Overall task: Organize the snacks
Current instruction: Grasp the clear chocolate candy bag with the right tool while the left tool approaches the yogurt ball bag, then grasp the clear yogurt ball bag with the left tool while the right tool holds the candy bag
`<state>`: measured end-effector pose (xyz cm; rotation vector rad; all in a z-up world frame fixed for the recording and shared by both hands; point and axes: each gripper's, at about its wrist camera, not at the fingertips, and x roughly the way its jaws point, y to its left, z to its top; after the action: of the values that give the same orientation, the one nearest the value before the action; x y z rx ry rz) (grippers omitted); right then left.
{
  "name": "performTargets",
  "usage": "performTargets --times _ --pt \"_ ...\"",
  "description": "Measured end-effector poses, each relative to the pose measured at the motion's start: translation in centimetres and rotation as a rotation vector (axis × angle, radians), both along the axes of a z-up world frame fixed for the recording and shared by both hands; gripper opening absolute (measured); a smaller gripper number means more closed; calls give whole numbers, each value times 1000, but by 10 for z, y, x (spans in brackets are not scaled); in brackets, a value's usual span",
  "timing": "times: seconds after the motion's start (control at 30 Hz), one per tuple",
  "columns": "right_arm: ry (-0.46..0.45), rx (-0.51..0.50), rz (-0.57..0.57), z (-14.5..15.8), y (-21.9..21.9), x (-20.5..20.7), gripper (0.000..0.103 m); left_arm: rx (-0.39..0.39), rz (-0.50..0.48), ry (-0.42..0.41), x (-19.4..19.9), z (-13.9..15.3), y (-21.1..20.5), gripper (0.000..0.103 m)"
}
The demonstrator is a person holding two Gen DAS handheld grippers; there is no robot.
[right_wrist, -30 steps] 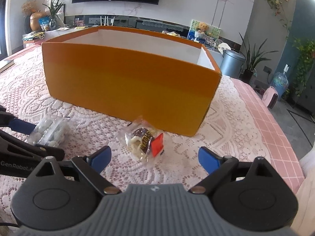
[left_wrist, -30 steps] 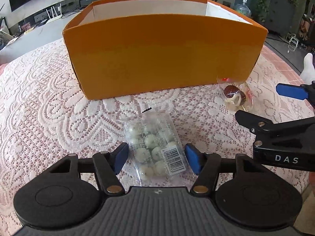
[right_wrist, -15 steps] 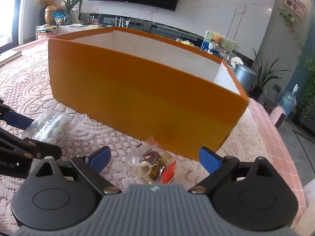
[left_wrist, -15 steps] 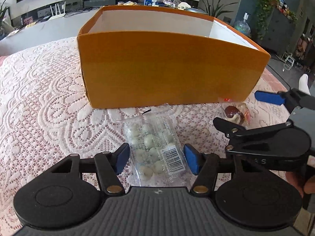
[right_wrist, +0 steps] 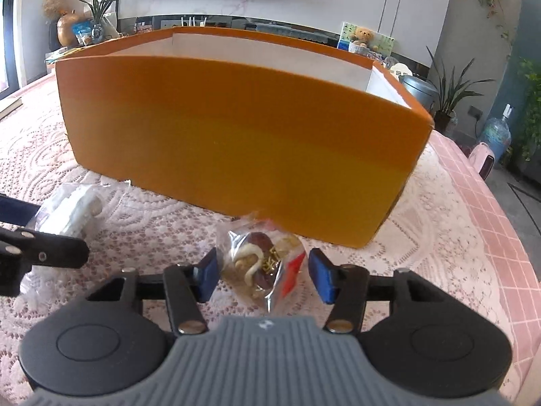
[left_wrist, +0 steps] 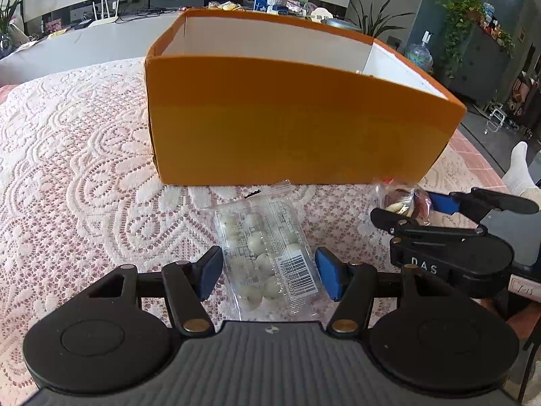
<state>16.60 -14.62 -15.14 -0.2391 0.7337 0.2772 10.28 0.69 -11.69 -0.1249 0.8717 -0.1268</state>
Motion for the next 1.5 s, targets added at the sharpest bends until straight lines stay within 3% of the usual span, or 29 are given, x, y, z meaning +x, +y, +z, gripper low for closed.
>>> performTargets --times 0.23,0.7,0.73,0.77,0.87,1.0,1.03,1.17,1.33,1.5 --pt "-58 15 10 22 -1 -16 52 -5 -7 -43 -13 19 -3 69" --pt "-266 74 39 99 -1 -69 51 -7 -23 -210 -31 82 -13 66" --pt "-279 78 37 104 -1 -69 51 2 -17 -225 -30 87 -14 46" --pt "-293 78 34 110 -1 -69 51 8 -16 -229 -29 91 -15 35" --pt "-303 89 30 124 0 -62 51 -14 -23 -242 -18 102 -14 35" --pt "-286 95 21 133 0 -51 51 17 -23 -228 -10 107 -13 36" --pt "-278 101 21 133 0 -51 51 8 -20 -212 -11 104 -10 36" --pt "-209 129 22 118 -5 -52 51 -47 6 -140 -16 80 6 68" --pt "-80 175 -42 94 -23 -49 51 -72 -80 -86 -17 56 -2 74" --pt "-7 186 -121 79 -49 -48 51 -78 -179 -40 -13 39 -26 78"
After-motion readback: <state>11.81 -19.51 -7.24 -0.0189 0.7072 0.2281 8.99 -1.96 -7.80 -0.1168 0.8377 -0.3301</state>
